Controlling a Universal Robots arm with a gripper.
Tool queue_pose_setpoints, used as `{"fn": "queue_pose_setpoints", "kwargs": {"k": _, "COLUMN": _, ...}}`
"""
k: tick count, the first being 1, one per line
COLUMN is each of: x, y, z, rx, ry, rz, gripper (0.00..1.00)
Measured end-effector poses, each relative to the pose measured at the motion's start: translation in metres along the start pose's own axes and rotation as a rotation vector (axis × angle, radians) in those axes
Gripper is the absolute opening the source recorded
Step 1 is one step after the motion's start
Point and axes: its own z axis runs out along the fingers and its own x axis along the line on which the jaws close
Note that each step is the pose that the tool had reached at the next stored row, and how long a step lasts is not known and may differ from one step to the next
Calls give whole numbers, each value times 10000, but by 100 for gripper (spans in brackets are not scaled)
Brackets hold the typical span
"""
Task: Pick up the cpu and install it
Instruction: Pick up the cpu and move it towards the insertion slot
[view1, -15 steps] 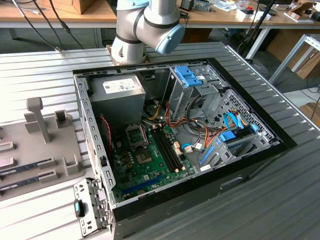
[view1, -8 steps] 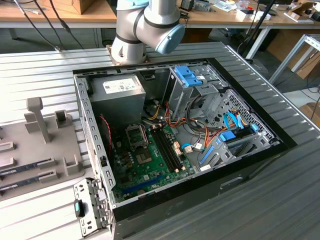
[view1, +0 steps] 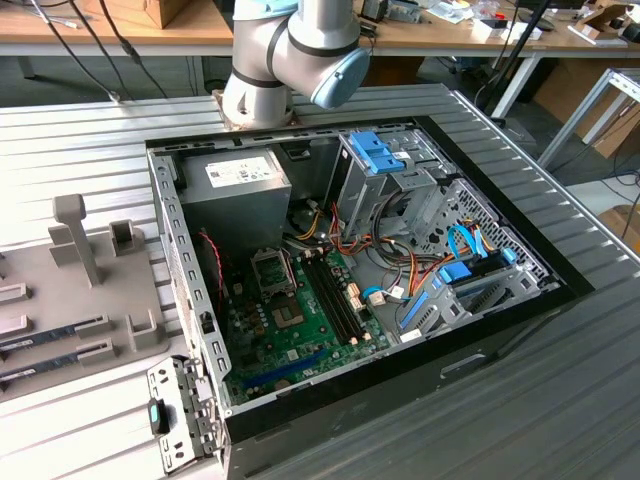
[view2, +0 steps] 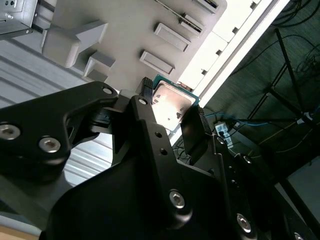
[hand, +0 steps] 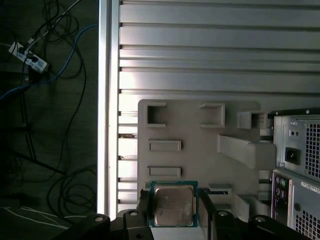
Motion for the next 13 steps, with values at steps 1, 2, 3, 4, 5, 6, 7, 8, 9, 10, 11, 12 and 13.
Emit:
{"fn": "queue_pose_setpoints", "kwargs": {"k": 1, "x": 0, "y": 0, "z": 0, "rx": 0, "ry": 0, "rz": 0, "gripper": 47}}
{"fn": "queue_pose_setpoints", "kwargs": {"k": 2, "x": 0, "y": 0, "z": 0, "rx": 0, "ry": 1, "rz": 0, "gripper": 47}}
{"fn": "queue_pose_setpoints", "kwargs": {"k": 3, "x": 0, "y": 0, "z": 0, "rx": 0, "ry": 1, "rz": 0, "gripper": 47}}
{"fn": "queue_pose_setpoints", "kwargs": {"k": 4, "x": -2, "y": 0, "z": -1, "rx": 1, "ry": 1, "rz": 0, "gripper": 47}}
{"fn": "queue_pose_setpoints", "kwargs": {"k": 5, "x": -8, "y": -1, "z": -1, "rx": 1, "ry": 2, "rz": -1, "gripper": 47}}
{"fn": "queue_pose_setpoints", "kwargs": {"k": 6, "x": -12, "y": -1, "z": 0, "rx": 0, "ry": 1, "rz": -1, "gripper": 47}}
{"fn": "queue_pose_setpoints", "kwargs": {"k": 7, "x": -17, "y": -2, "z": 0, "rx": 0, "ry": 1, "rz": -1, "gripper": 47}}
{"fn": "queue_pose_setpoints", "kwargs": {"k": 8, "x": -22, "y": -3, "z": 0, "rx": 1, "ry": 1, "rz": 0, "gripper": 47}}
{"fn": "queue_pose_setpoints", "kwargs": {"k": 9, "x": -29, "y": -4, "z": 0, "rx": 0, "ry": 0, "rz": -1, "gripper": 47}}
{"fn": "queue_pose_setpoints", "kwargs": {"k": 10, "x": -35, "y": -5, "z": 1, "rx": 0, "ry": 0, "rz": -1, "gripper": 47}}
{"fn": "queue_pose_setpoints", "kwargs": {"k": 11, "x": -45, "y": -7, "z": 1, "rx": 0, "ry": 0, "rz": 0, "gripper": 47}}
{"fn": "queue_pose_setpoints", "kwargs": {"k": 12, "x": -59, "y": -9, "z": 2, "rx": 0, "ry": 0, "rz": 0, "gripper": 47}}
{"fn": "queue_pose_setpoints", "kwargs": {"k": 13, "x": -68, "y": -10, "z": 2, "rx": 0, "ry": 0, "rz": 0, "gripper": 47}}
